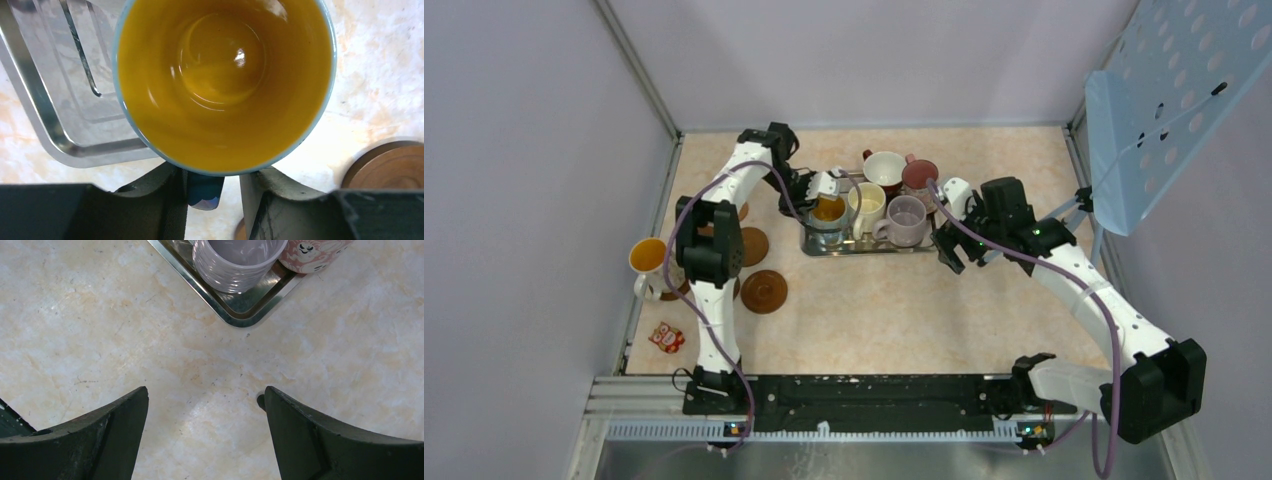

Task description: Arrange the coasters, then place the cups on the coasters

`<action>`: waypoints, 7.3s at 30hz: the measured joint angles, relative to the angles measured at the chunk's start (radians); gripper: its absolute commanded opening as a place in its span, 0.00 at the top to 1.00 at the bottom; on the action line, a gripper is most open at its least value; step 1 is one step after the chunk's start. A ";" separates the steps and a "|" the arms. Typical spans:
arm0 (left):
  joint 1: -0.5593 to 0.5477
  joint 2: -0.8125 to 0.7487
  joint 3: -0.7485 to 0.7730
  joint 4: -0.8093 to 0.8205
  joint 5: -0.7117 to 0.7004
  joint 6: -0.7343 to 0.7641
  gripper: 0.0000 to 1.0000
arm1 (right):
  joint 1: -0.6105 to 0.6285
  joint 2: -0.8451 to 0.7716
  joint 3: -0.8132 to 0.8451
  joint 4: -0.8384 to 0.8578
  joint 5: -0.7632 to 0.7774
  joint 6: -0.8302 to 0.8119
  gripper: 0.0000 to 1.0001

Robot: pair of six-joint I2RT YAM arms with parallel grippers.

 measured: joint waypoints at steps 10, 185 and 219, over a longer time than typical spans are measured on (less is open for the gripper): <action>0.000 -0.058 -0.156 0.123 0.010 -0.275 0.56 | 0.000 0.000 -0.001 0.003 0.000 0.000 0.15; 0.681 -0.436 -0.550 0.430 -0.252 -0.812 0.27 | 0.000 -0.040 -0.067 0.069 -0.022 0.042 0.15; 0.305 -0.356 -0.114 0.338 -0.286 -0.877 0.30 | 0.000 -0.040 -0.071 0.083 -0.024 0.041 0.15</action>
